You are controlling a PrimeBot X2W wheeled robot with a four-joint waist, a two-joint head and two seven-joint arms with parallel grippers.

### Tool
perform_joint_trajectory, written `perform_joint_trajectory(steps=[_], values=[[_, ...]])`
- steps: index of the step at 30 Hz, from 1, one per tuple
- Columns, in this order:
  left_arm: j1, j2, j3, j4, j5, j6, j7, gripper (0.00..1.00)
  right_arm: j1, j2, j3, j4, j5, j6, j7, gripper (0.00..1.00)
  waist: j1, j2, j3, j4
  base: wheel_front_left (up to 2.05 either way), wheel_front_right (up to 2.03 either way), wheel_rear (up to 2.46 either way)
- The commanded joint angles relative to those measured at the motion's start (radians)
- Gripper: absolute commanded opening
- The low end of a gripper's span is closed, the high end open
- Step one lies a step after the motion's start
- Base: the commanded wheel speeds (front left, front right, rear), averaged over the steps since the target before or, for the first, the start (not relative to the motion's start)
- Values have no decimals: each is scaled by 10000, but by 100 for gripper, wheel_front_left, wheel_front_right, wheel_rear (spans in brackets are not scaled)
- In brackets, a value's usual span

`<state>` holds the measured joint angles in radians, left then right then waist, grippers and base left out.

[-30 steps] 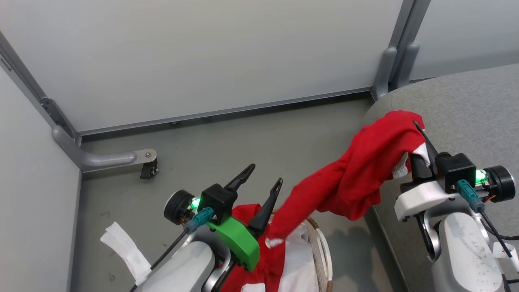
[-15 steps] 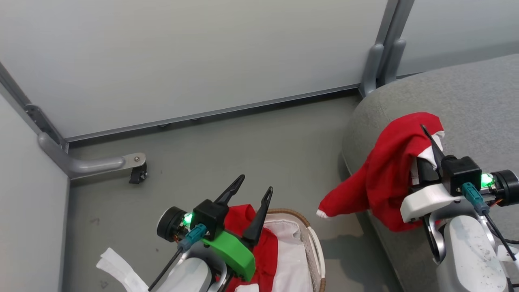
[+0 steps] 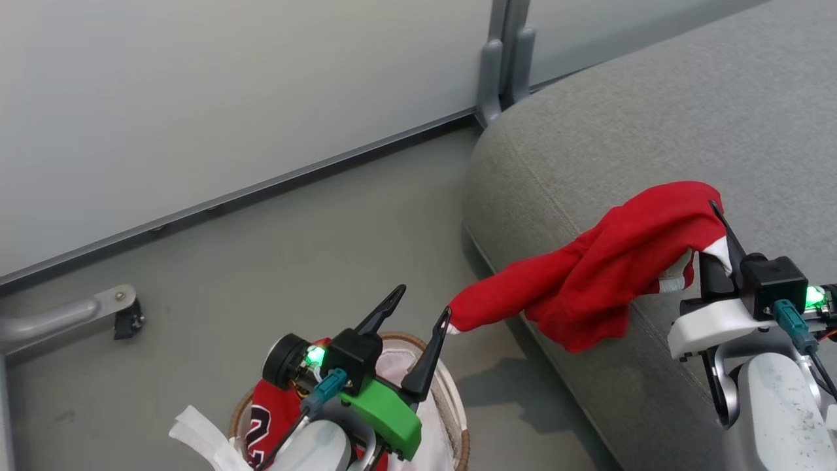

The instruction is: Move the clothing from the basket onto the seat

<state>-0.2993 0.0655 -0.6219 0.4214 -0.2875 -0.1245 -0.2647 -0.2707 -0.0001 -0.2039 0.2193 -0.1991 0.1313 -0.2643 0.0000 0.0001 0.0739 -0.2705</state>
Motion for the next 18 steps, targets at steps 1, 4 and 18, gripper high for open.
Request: perform_joint_trajectory(steps=[1,4,18], values=[[-104,-25,-11,-16,112,-56,0,100,166,-27,-50,-47,91,-9,-10,0,0,-1,445,-1121,0,0,0],[-171,-42,-99,-38,161,-55,0,100,232,-26,-99,-74,148,-9,-10,0,0,-1,548,-1541,0,0,0],[-411,-36,-533,27,46,-66,0,100,387,-27,-133,-154,434,-9,-10,0,0,-1,878,-2090,0,0,0]])
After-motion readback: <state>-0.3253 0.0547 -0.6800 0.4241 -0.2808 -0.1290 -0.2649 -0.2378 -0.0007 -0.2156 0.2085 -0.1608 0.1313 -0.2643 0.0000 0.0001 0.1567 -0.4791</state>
